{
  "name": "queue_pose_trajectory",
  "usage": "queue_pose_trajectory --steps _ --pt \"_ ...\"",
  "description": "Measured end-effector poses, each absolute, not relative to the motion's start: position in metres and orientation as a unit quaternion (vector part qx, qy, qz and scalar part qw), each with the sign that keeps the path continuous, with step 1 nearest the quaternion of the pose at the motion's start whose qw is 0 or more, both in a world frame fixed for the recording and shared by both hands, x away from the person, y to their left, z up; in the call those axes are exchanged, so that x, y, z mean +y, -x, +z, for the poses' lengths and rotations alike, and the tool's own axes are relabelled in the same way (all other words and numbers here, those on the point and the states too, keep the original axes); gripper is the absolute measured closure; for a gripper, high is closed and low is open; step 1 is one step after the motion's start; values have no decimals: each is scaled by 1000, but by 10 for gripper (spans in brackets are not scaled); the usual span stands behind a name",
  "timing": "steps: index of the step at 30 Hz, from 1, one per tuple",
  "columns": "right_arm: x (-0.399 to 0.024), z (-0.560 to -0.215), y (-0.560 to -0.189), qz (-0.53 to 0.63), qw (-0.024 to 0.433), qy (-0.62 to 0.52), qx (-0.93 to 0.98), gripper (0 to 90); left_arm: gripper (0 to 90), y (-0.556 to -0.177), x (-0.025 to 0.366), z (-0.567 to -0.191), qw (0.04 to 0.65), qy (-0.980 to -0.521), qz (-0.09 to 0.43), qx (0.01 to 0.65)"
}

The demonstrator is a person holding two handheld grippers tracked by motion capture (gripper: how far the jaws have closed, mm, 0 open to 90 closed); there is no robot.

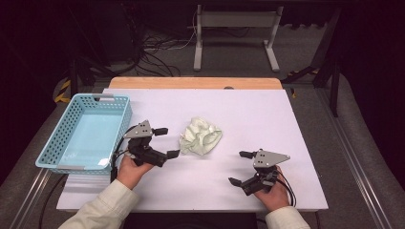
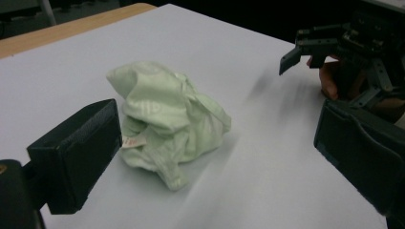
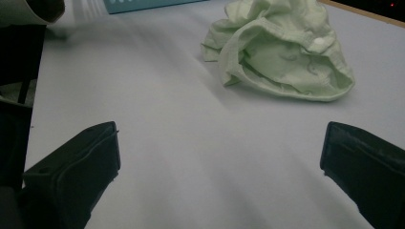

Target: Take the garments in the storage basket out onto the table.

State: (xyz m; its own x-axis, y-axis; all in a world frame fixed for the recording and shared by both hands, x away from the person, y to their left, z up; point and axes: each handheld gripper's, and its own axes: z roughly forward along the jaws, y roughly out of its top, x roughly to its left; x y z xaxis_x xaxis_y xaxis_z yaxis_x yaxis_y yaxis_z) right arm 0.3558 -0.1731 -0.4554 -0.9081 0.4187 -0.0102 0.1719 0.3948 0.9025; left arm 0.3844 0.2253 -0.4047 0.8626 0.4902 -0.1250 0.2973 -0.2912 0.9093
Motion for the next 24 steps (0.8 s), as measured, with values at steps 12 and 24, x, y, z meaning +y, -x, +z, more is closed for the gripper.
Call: queue_pose_trajectory --steps 12,24 --pt "-173 -456 -356 520 117 -178 827 3 25 -367 241 -427 537 -802 76 252" --pt "-173 -456 -356 521 115 -176 827 3 19 -351 254 -451 523 -804 99 264"
